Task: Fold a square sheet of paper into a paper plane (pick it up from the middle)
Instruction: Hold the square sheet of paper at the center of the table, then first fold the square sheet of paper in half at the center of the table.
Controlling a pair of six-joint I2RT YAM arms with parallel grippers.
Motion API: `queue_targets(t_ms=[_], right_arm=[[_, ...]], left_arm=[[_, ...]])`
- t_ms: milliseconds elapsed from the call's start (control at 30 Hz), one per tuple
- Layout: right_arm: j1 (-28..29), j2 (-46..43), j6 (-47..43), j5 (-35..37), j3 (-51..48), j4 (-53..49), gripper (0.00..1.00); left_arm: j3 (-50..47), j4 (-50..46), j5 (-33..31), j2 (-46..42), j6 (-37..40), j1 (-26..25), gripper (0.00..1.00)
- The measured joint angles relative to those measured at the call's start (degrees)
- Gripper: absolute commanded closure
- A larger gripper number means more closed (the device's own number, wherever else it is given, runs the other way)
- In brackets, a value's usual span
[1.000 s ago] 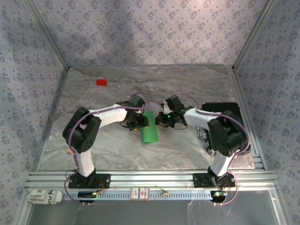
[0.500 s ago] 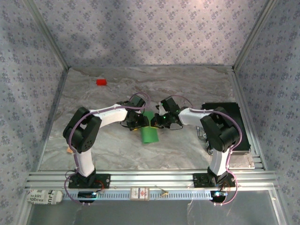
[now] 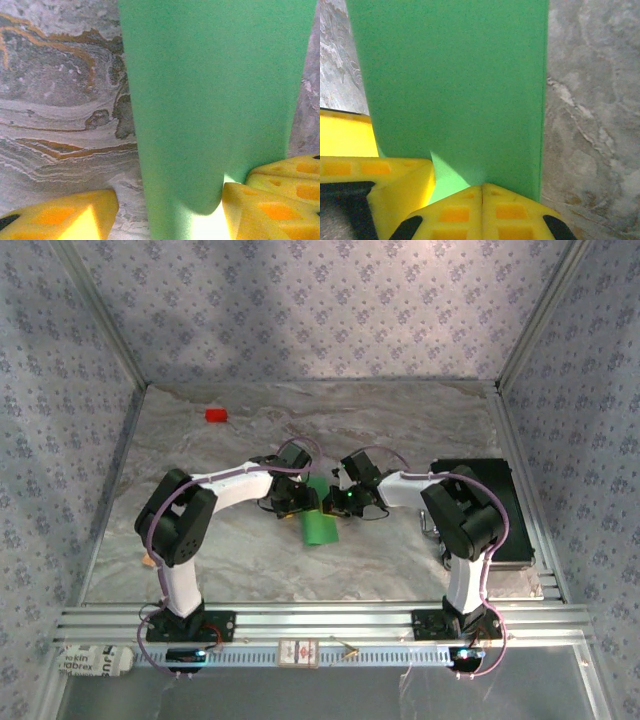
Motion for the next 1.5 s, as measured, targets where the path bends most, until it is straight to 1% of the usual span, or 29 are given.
queue_targets(t_ms=[33, 67, 133, 267, 333, 400, 433, 500, 633, 800, 967, 1267, 1500], right_arm=[[0.0, 0.0, -0.5, 0.1, 0.0, -0.2, 1.0], [0.0, 0.0, -1.0, 0.2, 0.2, -0.4, 1.0], [0.0, 0.0, -1.8, 0.3, 0.5, -1.3, 1.0], [0.0, 0.0, -2.9, 1.0, 1.4, -3.3, 1.0], [0.0, 0.0, -3.1, 1.3, 1.8, -4.0, 1.0], [0.0, 0.0, -3.0, 1.6, 1.9, -4.4, 1.0], [0.0, 0.0, -3.0, 1.7, 2.0, -4.6, 1.0], [0.0, 0.0, -3.0, 1.7, 2.1, -4.7, 1.0], [0.0, 0.0, -3.0, 1.9, 2.1, -4.8, 1.0], [0.1, 0.0, -2.8, 2.1, 2.1, -4.9, 1.0], [0.1, 0.0, -2.8, 2.1, 2.2, -5.0, 1.0], [0.1, 0.0, -2.8, 2.2, 2.3, -5.3, 1.0], [0.1, 0.0, -2.8, 2.4, 2.3, -5.3, 1.0]], left_arm=[[0.0, 0.0, 0.1, -0.3, 0.0, 0.0, 0.37], [0.0, 0.1, 0.1, -0.7, 0.0, -0.1, 0.34], [-0.3, 0.7, 0.4, -1.3, -0.3, -0.1, 0.31], [-2.5, 3.5, 1.3, -4.4, -0.8, 0.6, 0.29], [-4.0, 5.0, 2.1, -7.0, -1.3, 1.6, 0.32], [-5.6, 7.7, 3.6, -10.1, -2.3, 2.8, 0.41], [-6.5, 9.5, 4.5, -11.5, -2.7, 3.5, 0.5], [-8.1, 13.1, 6.5, -12.9, -3.9, 4.2, 0.63], [-11.5, 19.9, 11.1, -12.7, -6.0, 4.5, 0.81], [-13.9, 25.5, 15.5, -10.1, -8.0, 4.5, 0.99], [-15.5, 28.9, 17.9, -7.5, -8.5, 4.8, 1.0], [-18.6, 31.1, 17.9, -6.2, -8.1, 5.6, 1.0], [-21.9, 35.6, 19.1, -5.0, -7.7, 6.4, 1.0]])
